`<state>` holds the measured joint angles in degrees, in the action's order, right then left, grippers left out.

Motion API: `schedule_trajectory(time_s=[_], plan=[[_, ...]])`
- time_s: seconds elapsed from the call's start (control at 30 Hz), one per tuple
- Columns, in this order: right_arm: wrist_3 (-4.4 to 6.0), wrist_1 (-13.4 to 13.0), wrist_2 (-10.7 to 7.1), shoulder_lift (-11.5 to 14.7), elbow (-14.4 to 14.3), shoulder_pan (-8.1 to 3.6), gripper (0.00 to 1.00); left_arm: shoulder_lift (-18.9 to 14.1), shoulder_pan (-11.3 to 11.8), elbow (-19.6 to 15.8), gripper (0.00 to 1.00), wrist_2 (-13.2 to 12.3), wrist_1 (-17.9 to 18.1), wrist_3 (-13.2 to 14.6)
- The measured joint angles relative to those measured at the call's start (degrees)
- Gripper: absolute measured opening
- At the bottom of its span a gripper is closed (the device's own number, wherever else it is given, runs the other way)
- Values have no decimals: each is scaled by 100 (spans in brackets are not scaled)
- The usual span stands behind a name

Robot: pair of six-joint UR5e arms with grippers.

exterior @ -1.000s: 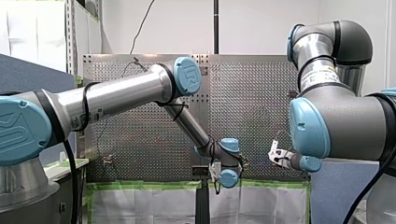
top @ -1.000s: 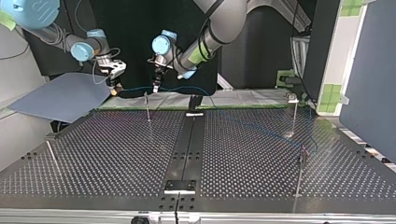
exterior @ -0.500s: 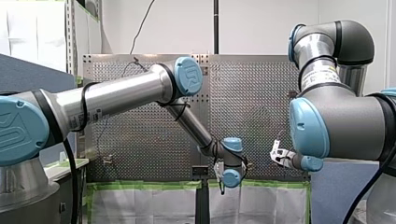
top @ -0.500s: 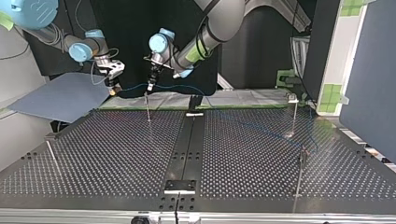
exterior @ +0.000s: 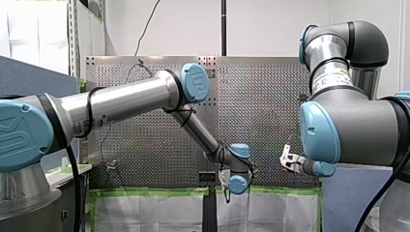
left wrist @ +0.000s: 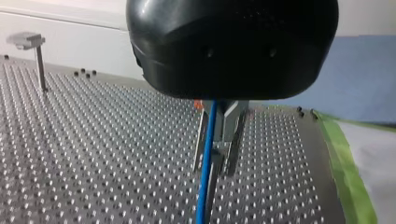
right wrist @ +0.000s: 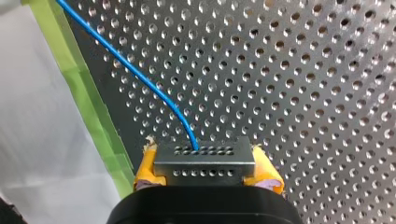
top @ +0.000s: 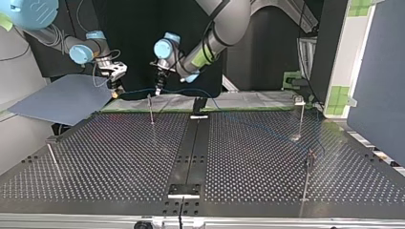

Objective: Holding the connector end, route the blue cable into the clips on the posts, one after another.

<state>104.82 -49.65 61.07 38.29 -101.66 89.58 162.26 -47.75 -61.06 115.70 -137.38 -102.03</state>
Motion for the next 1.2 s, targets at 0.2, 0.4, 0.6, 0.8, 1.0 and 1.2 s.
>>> schedule_trajectory(time_s=[0.2, 0.4, 0.6, 0.8, 1.0, 1.2], plan=[[-108, 80, -60, 0, 61, 76, 0, 1, 225, 0, 0, -53, -8, 7], [-136, 108, -53, 0, 106, 145, 0, 2, 324, 1, 0, -202, -10, 10], [-153, 89, -28, 0, 136, 184, 0, 2, 366, 50, 0, -411, -32, -4], [-137, 117, -32, 0, 257, 186, 0, 9, 367, 186, 0, -541, -127, -37], [-114, 121, -43, 0, 317, 169, 0, 10, 362, 361, 0, -603, -292, -75], [-103, 120, -54, 0, 332, 164, 0, 186, 384, 598, 0, -598, -548, -79]])
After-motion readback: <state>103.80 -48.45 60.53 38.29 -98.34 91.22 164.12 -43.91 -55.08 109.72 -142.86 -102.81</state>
